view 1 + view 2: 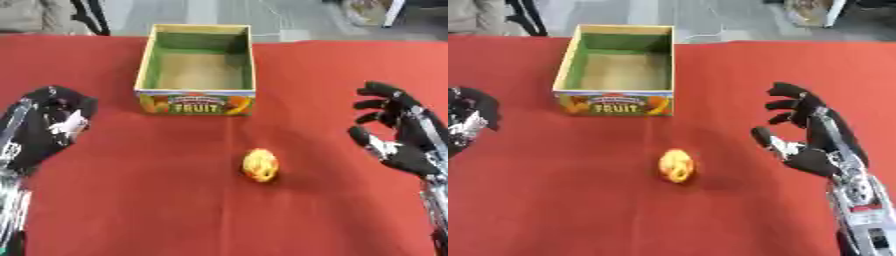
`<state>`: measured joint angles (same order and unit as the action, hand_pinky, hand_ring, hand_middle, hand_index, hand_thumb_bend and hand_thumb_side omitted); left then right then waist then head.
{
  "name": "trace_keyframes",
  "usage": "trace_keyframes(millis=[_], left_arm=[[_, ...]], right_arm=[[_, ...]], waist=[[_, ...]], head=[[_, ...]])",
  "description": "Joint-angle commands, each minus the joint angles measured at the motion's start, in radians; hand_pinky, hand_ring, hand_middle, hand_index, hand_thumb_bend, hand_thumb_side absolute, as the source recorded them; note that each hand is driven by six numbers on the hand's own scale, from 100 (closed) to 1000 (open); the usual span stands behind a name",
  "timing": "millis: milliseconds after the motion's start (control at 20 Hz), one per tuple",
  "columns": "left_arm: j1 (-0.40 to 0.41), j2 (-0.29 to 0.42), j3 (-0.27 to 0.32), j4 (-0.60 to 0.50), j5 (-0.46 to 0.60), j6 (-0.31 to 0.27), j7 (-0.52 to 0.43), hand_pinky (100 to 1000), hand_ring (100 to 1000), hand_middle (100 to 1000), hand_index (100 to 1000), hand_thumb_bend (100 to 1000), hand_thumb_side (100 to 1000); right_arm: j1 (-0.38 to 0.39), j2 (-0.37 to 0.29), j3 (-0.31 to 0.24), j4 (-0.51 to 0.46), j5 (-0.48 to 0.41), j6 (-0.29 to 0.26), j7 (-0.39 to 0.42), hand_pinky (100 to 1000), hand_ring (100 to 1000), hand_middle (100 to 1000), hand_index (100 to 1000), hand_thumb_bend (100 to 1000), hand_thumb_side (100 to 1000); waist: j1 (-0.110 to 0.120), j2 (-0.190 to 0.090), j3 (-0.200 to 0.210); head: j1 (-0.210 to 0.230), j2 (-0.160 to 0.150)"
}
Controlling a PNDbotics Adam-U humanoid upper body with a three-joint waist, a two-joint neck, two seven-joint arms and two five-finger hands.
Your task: Pick up objects on the table and place them in the box.
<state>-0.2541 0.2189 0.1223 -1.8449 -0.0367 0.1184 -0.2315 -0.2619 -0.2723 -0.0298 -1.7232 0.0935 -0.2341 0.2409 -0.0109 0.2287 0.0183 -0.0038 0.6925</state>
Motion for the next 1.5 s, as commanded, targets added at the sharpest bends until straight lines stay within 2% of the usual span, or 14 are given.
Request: trace_keyframes(millis=[50,750,1000,1500], left_arm=[[-0.005,0.008,0.005,-0.016,0.000,-0.003,0.002,466,515,515,578,445,370],[-0.005,0.008,0.001,-0.015,0.001,-0.004,-0.001,466,515,515,578,446,369],[-0.005,0.008,-0.001,-0.014,0.002,-0.004,-0.003,466,515,515,578,446,369],[-0.007,0.007,-0.005,-0.013,0.003,-0.005,-0.007,465,514,515,578,448,369]], right_arm=[[-0.022,-0.037,0.007,-0.031,0.010,-0.021,0.032,639,755,818,913,590,423],[-0.101,-0.109,0.073,-0.012,0.036,-0.067,0.107,642,753,811,916,590,383],[-0.140,-0.134,0.112,0.024,0.057,-0.085,0.127,641,752,811,916,588,378],[-0.217,-0.137,0.197,0.117,0.116,-0.124,0.176,638,748,806,912,586,372]], waist=[[0.001,-0.018,0.001],[0.001,-0.022,0.008],[0.001,-0.025,0.013],[0.000,-0.028,0.021]], head=[[-0.005,0.005],[-0.013,0.007],[-0.017,0.008],[-0.025,0.011]])
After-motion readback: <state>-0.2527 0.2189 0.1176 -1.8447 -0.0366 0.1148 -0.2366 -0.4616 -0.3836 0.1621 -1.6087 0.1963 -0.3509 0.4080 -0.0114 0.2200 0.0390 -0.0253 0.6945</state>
